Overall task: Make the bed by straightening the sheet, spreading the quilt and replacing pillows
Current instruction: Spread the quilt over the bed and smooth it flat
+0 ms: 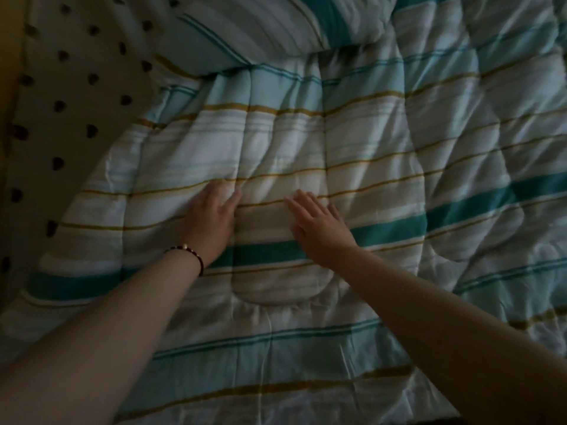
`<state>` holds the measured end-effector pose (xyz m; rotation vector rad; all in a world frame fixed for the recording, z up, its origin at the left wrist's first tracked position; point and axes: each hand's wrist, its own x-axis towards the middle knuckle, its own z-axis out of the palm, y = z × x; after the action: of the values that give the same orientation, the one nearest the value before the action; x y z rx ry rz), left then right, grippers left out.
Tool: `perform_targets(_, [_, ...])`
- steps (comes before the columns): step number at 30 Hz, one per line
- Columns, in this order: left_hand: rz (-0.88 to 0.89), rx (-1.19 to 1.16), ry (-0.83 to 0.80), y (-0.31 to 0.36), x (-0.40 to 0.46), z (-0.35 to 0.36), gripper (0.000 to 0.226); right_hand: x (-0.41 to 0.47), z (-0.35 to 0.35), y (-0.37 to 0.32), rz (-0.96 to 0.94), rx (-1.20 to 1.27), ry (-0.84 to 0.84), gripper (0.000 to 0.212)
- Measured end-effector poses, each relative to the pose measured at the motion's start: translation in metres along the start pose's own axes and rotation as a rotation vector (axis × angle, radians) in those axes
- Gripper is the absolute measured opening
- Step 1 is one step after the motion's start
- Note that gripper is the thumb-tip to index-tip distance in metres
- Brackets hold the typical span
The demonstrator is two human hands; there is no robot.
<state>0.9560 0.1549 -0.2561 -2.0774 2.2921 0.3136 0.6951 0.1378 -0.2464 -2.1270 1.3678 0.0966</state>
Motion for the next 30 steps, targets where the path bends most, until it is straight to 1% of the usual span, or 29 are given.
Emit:
perform_targets(2, [-0.011, 0.133, -0.088, -0.025, 0.014, 0.0, 0.064, 0.039, 0.001, -0.007, -0.022, -0.096, -0.028, 0.058])
perform_targets(4, [-0.04, 0.222, -0.138, -0.047, 0.027, 0.011, 0.068, 0.083, 0.0, -0.014, -0.023, -0.225, -0.003, 0.058])
perform_targets(6, [-0.023, 0.142, -0.146, -0.052, 0.036, 0.021, 0.071, 0.119, -0.008, -0.016, 0.031, -0.271, 0.026, 0.055])
perform_targets(8, [-0.006, 0.029, -0.163, -0.055, 0.045, 0.028, 0.078, 0.157, -0.014, -0.02, 0.101, -0.218, 0.046, 0.052])
perform_targets(10, [0.006, -0.047, -0.148, -0.056, 0.051, 0.03, 0.081, 0.185, -0.016, -0.022, 0.145, -0.175, 0.067, 0.052])
perform_targets(13, [0.028, -0.095, -0.138, -0.057, 0.062, 0.022, 0.077, 0.204, -0.01, -0.026, 0.235, -0.141, 0.131, 0.061])
perform_targets(15, [0.016, -0.064, -0.202, -0.056, 0.071, 0.013, 0.072, 0.205, -0.003, -0.027, 0.264, -0.168, 0.19, 0.065])
perform_targets(17, [-0.01, 0.032, -0.258, -0.047, 0.078, 0.003, 0.061, 0.208, 0.002, -0.025, 0.256, -0.194, 0.225, 0.066])
perform_targets(18, [0.033, 0.109, -0.23, -0.039, 0.08, -0.002, 0.051, 0.209, 0.002, -0.023, 0.245, -0.199, 0.233, 0.066])
perform_targets(19, [0.105, 0.165, -0.156, -0.029, 0.078, -0.01, 0.038, 0.21, 0.001, -0.022, 0.237, -0.198, 0.236, 0.066])
perform_targets(20, [0.179, 0.156, -0.081, -0.022, 0.077, -0.02, 0.024, 0.212, -0.001, -0.02, 0.236, -0.198, 0.23, 0.066])
perform_targets(21, [0.241, 0.087, 0.02, -0.021, 0.08, -0.03, 0.015, 0.216, -0.004, -0.018, 0.239, -0.202, 0.218, 0.066])
perform_targets(22, [0.264, -0.012, 0.172, -0.026, 0.087, -0.042, 0.015, 0.218, -0.006, -0.016, 0.244, -0.21, 0.207, 0.066])
perform_targets(23, [0.249, -0.104, 0.352, -0.034, 0.097, -0.056, 0.018, 0.219, -0.006, -0.016, 0.245, -0.216, 0.199, 0.065])
perform_targets(24, [0.187, -0.192, 0.492, -0.045, 0.115, -0.074, 0.021, 0.222, -0.008, -0.016, 0.241, -0.22, 0.196, 0.066])
perform_targets(25, [0.08, -0.279, 0.586, -0.058, 0.133, -0.089, 0.021, 0.223, -0.01, -0.017, 0.242, -0.216, 0.19, 0.066])
perform_targets(26, [-0.056, -0.366, 0.623, -0.071, 0.155, -0.102, 0.021, 0.226, -0.012, -0.017, 0.244, -0.214, 0.184, 0.067])
perform_targets(27, [-0.191, -0.424, 0.619, -0.086, 0.179, -0.114, 0.022, 0.229, -0.014, -0.017, 0.247, -0.211, 0.18, 0.068])
perform_targets(28, [-0.292, -0.456, 0.585, -0.098, 0.197, -0.119, 0.024, 0.229, -0.013, -0.017, 0.247, -0.215, 0.174, 0.068])
perform_targets(29, [-0.344, -0.477, 0.523, -0.11, 0.22, -0.123, 0.029, 0.232, -0.015, -0.015, 0.252, -0.222, 0.165, 0.068])
perform_targets(30, [-0.355, -0.499, 0.43, -0.121, 0.238, -0.123, 0.037, 0.233, -0.016, -0.014, 0.254, -0.227, 0.16, 0.067])
